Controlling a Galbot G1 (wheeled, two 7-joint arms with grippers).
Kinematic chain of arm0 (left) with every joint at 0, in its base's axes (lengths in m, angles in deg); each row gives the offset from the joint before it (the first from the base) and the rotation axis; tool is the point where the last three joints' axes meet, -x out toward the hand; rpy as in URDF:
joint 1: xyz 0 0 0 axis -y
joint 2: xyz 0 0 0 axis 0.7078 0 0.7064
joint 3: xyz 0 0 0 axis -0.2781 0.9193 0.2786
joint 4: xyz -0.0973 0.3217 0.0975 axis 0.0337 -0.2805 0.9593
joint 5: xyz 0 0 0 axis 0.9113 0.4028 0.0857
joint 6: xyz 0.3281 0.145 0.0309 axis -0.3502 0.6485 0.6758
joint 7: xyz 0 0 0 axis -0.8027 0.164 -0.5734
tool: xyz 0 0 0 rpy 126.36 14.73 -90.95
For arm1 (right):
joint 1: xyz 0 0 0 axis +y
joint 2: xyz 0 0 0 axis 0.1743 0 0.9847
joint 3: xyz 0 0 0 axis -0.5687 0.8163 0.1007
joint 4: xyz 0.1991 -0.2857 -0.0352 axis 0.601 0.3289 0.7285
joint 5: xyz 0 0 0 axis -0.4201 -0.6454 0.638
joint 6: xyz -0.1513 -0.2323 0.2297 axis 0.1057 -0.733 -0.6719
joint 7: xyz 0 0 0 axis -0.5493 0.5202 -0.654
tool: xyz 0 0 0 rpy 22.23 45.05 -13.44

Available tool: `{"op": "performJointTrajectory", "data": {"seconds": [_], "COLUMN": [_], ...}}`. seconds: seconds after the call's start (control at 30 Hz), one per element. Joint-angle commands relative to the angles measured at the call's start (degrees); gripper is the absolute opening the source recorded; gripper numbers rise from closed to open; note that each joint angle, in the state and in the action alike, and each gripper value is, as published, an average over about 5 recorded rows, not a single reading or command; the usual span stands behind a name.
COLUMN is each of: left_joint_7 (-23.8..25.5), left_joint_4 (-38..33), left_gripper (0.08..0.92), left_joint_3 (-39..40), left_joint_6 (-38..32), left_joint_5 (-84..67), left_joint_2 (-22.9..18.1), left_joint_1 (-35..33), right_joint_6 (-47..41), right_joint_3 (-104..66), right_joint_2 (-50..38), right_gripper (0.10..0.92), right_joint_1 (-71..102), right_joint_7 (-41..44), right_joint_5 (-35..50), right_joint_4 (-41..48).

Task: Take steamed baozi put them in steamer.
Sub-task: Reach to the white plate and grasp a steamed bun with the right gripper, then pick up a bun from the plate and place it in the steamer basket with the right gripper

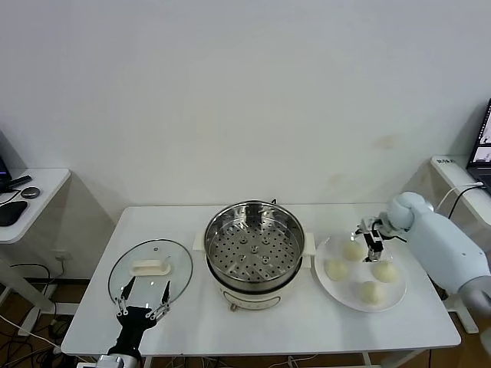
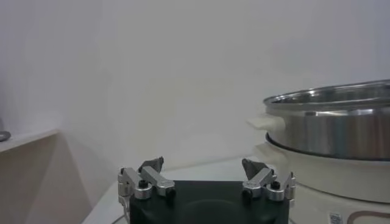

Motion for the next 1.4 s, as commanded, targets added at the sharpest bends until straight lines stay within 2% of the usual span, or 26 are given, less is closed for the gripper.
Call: {"op": "performJointTrajectory", "data": {"seconds": [0.03, 0.23, 0.63, 0.8, 1.0, 1.17, 1.4], "left_joint_7": [0.0, -0.1, -0.1, -0.1, -0.1, 0.1, 0.3], "left_joint_4": [0.0, -0.1, -0.1, -0.2, -0.3, -0.6, -1.4], "left_gripper": [0.823, 0.823, 0.823, 0.823, 0.823, 0.823, 0.823], "left_joint_3": [-0.2, -0.2, -0.3, -0.2, 0.1, 0.1, 0.0], "left_joint_6": [0.0, -0.1, -0.3, -0.2, -0.2, -0.1, 0.2], "left_joint_5": [0.2, 0.4, 0.5, 0.5, 0.4, -0.4, -2.0], "left_joint_2": [0.0, -0.2, -0.3, -0.3, -0.2, 0.5, 1.3], "left_joint_1": [0.0, -0.1, 0.0, 0.0, -0.1, -0.1, -0.3], "right_joint_6": [-0.9, -2.3, -3.7, -4.2, -5.2, -4.8, -2.5], "right_joint_3": [1.5, 1.4, 1.8, 3.7, 10.7, 17.6, 31.3], "right_joint_2": [2.5, 2.9, 1.3, -1.2, -8.6, -13.5, -9.7], "right_gripper": [0.823, 0.792, 0.545, 0.5, 0.492, 0.494, 0.501], "right_joint_1": [-1.2, -1.2, -0.9, -2.1, -8.3, -20.2, -39.7], "right_joint_7": [0.2, -0.2, 0.0, 0.1, 0.7, 1.0, 0.2], "right_joint_5": [-0.6, -1.1, 1.0, 4.4, 13.8, 21.8, 36.5], "right_joint_4": [2.8, 2.9, 0.8, -3.2, -15.0, -22.4, -26.9]}}
